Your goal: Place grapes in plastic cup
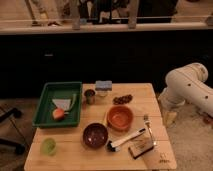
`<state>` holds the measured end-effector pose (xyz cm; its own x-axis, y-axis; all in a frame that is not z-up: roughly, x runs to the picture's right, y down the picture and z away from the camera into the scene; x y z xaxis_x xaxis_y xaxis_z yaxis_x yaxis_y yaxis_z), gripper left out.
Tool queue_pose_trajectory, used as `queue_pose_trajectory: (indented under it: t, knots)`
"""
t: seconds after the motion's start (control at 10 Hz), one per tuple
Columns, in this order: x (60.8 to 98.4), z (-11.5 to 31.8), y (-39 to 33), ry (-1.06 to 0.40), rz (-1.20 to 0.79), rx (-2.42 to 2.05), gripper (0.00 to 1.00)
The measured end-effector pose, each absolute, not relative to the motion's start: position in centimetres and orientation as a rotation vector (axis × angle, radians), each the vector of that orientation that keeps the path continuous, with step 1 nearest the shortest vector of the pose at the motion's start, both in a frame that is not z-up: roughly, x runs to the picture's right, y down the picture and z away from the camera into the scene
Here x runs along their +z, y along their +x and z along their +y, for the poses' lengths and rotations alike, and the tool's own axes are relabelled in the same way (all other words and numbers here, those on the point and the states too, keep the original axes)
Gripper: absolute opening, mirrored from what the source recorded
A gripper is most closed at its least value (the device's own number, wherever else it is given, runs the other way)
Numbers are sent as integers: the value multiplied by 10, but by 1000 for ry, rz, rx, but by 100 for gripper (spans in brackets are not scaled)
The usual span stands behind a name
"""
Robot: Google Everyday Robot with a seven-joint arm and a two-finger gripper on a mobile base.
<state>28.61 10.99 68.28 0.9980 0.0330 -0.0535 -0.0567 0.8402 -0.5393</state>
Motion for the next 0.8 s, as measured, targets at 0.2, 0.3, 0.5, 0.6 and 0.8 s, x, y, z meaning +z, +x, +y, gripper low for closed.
queue_pose_trajectory:
  t: [0.2, 0.3, 0.5, 0.6, 0.8]
  knots:
    - [683, 110, 286, -571, 43, 47, 80]
    - [683, 110, 286, -571, 43, 47, 80]
    - [684, 110, 283, -566, 31, 17, 80]
    - [684, 108, 279, -560, 24, -15, 80]
    - [686, 106, 270, -557, 1, -40, 80]
